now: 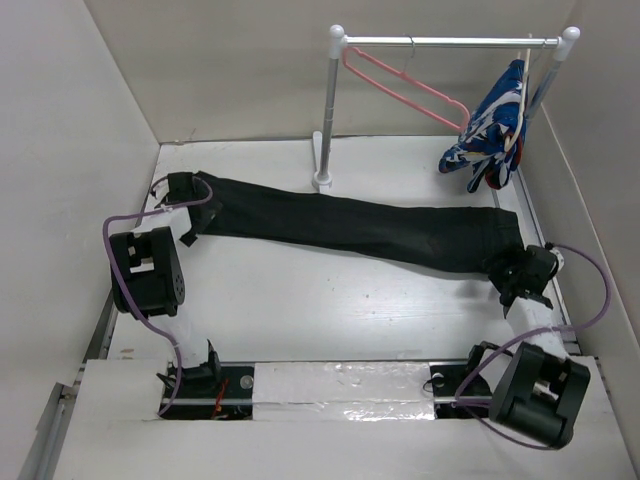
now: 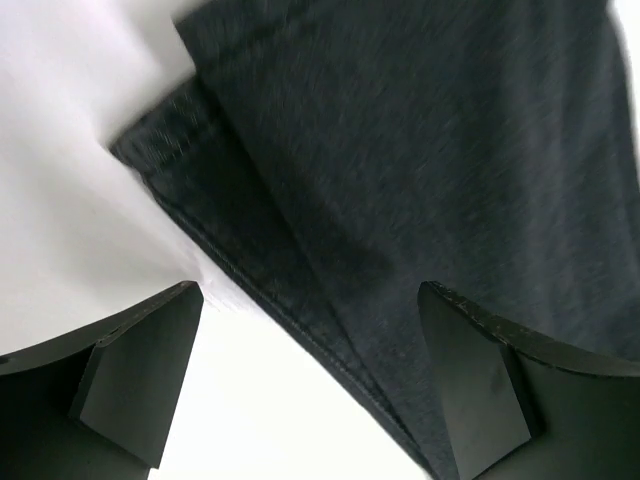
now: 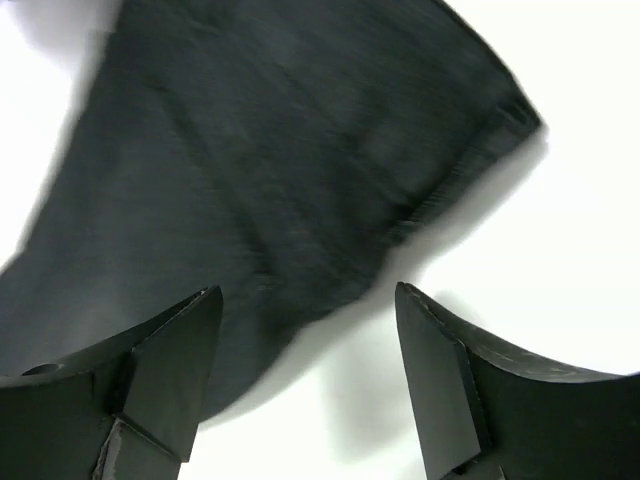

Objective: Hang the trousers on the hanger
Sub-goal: Fold the trousers at the center of the board.

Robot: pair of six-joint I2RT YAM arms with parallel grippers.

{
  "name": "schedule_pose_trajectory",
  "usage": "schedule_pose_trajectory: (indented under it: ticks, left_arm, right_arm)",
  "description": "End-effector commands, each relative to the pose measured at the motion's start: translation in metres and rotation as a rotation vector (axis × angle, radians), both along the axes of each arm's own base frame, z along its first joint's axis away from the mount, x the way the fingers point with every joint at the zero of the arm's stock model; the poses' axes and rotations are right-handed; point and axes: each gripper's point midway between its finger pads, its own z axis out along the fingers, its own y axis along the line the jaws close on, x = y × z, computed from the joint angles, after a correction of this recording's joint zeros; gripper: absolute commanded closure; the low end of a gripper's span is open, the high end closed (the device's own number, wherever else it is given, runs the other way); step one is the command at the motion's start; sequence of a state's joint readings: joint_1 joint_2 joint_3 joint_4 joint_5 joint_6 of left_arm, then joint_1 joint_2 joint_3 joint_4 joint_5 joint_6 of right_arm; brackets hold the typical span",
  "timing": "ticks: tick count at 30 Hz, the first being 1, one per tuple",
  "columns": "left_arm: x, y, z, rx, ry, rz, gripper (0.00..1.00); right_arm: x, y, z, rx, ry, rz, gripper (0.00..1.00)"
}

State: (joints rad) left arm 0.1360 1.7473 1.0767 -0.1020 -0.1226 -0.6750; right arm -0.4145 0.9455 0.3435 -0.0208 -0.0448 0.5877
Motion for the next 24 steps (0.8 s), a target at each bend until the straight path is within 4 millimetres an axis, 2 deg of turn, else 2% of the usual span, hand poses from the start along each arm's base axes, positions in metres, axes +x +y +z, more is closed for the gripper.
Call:
schedule_pose_trajectory:
  ticks: [1,4,5,7,8,9,11,12,13,14,15,17,18,19,21,24]
  left_arm:
    - [-0.001,-0.010,-0.003,-0.062,-0.011,-0.018,0.11]
    - [-0.004,-0.009,-0.016,-0.058,0.022,-0.011,0.12]
    - [-0.001,-0.008,-0.014,-0.054,0.019,-0.014,0.12]
    - [0.000,-0.007,-0.020,-0.053,0.037,-0.013,0.16]
    - [-0.001,-0.007,-0.022,-0.052,0.042,-0.010,0.17]
    - [-0.002,-0.007,-0.024,-0.053,0.046,-0.007,0.20]
    - [-0.002,-0.006,-0.028,-0.049,0.053,-0.008,0.26]
    - [-0.002,-0.004,-0.030,-0.042,0.057,-0.003,0.32]
    - [-0.003,-0.004,-0.032,-0.039,0.066,-0.004,0.43]
    - [-0.003,-0.002,-0.031,-0.028,0.070,-0.001,0.60]
    - [-0.005,0.005,-0.030,0.007,0.078,0.014,0.85]
    - [-0.010,0.014,-0.027,0.054,0.099,0.037,1.00]
    - [-0.013,0.023,-0.026,0.099,0.112,0.064,1.00]
    - [-0.021,0.028,-0.027,0.123,0.148,0.071,1.00]
    - [-0.030,0.035,-0.026,0.160,0.182,0.098,1.00]
    - [-0.056,0.047,-0.022,0.222,0.228,0.165,1.00]
  right_arm:
    - [0.013,-0.002,-0.002,0.047,-0.053,0.060,0.24]
    - [0.020,-0.005,-0.009,0.082,-0.055,0.072,0.25]
    - [0.022,-0.006,-0.018,0.092,-0.034,0.071,0.25]
    - [0.029,-0.005,-0.021,0.136,-0.038,0.084,0.28]
    - [0.031,-0.004,-0.029,0.166,-0.023,0.088,0.29]
    - [0.034,-0.002,-0.031,0.187,-0.024,0.094,0.37]
    - [0.037,-0.005,-0.034,0.210,-0.030,0.090,0.63]
    - [0.038,-0.004,-0.037,0.220,-0.027,0.095,0.78]
    - [0.037,-0.003,-0.038,0.220,-0.027,0.097,0.87]
    - [0.033,-0.003,-0.041,0.218,-0.021,0.098,0.95]
    - [0.032,-0.002,-0.036,0.206,-0.038,0.106,1.00]
    - [0.026,-0.004,-0.033,0.179,-0.047,0.102,1.00]
    - [0.023,-0.003,-0.033,0.169,-0.043,0.105,1.00]
    - [0.021,-0.008,-0.022,0.134,-0.067,0.098,1.00]
    - [0.012,-0.011,-0.019,0.108,-0.055,0.094,1.00]
    - [-0.005,-0.020,-0.008,0.041,-0.055,0.071,1.00]
